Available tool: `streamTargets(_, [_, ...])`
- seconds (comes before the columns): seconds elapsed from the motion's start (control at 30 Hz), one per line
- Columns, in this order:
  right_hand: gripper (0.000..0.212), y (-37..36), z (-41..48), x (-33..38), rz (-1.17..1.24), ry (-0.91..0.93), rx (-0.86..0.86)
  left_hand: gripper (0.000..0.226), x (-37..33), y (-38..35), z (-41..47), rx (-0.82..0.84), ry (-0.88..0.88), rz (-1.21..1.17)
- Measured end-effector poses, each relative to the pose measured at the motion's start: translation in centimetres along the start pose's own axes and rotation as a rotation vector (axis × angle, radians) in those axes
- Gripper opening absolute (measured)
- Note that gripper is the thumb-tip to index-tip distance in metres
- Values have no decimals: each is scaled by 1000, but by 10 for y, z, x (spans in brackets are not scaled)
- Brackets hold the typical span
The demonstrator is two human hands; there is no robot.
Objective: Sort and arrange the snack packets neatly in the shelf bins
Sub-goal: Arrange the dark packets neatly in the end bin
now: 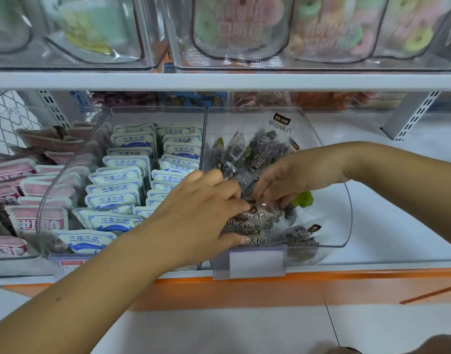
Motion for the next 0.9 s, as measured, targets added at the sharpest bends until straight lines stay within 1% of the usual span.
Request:
streamTargets(0.07, [25,-1,6,1,-80,13,-10,58,1,-3,0,8,-14,-25])
streamTargets(0.1, [29,-1,8,3,-162,14,-27,57,1,-3,0,14,-24,-34])
streamTargets(0.17, [42,-1,11,6,-388,14,-52,53,1,-4,1,30,-55,-23])
streamTargets(0.23, [57,-4,16,5,-571,3,-18,48,1,-3,2,70,-84,-6])
streamTargets(0.33, [80,-9,25,1,-718,-41,22,46,1,-4,2,105,-105,9])
streamTargets(0.47, [97,-10,32,1,-887,-103,29,45,-3,3,5,166,-77,-8])
streamTargets(0.57, [101,-10,34,0,-941,-118,42,51,-3,0,5,231,-75,35])
streamTargets(0.67, [92,-7,34,0,-955,-53,-8,52,-3,0,6,272,-66,53])
streamTargets(0.73, [90,-6,34,-2,-984,-21,-37,52,-4,0,6,273,-68,79])
streamTargets(0.83, [101,-11,39,-9,-1142,-39,-57,47,-4,0,4,210,-91,65])
streamTargets(0.9, [109,-13,45,-12,-1246,-32,-63,42,0,2,2,96,-97,-8])
Point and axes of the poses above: each hand's wrist, its own z-axis towards the middle knuckle, its own y-axis out of the back of the hand, x = y × z, the point moved 3 cm from there along z, towards the middle knuckle, and after that the axes turned 1 degree about z, right-handed, at the moved point
